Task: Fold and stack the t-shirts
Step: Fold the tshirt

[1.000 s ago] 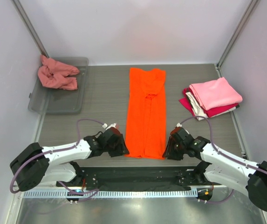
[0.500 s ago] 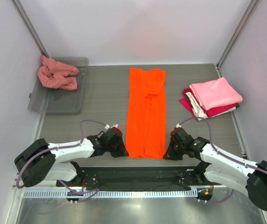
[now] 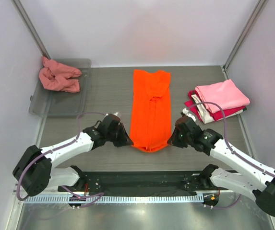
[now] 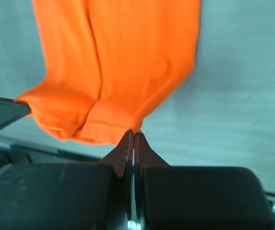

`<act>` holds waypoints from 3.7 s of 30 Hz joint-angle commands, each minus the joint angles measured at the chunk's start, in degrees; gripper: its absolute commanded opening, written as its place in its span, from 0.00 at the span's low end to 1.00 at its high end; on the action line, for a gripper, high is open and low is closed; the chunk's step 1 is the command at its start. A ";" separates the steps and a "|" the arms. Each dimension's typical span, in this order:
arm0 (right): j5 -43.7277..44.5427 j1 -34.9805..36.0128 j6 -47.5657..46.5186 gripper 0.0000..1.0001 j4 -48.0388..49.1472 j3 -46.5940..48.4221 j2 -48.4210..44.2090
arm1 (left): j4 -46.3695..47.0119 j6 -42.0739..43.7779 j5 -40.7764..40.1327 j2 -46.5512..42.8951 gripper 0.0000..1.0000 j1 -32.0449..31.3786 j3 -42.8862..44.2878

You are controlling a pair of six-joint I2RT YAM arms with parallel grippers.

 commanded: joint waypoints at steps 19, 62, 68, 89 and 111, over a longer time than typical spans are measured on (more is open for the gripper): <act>-0.82 -25.39 -20.13 0.01 14.88 36.87 45.43 | 0.02 11.18 3.26 41.88 0.00 19.40 49.43; -15.95 -27.06 -18.72 0.43 27.53 9.11 38.86 | 6.70 11.80 4.13 32.31 0.48 16.41 22.99; -15.33 -27.06 -18.81 0.35 27.62 8.14 40.01 | 7.14 11.36 4.05 31.26 0.48 16.32 20.53; -17.35 -27.15 -18.11 0.01 25.34 5.24 32.10 | 14.52 7.93 7.38 29.95 0.00 16.15 14.56; -19.12 -25.92 -18.63 0.01 3.02 4.87 1.51 | 6.46 0.89 14.94 -6.27 0.00 12.89 -1.90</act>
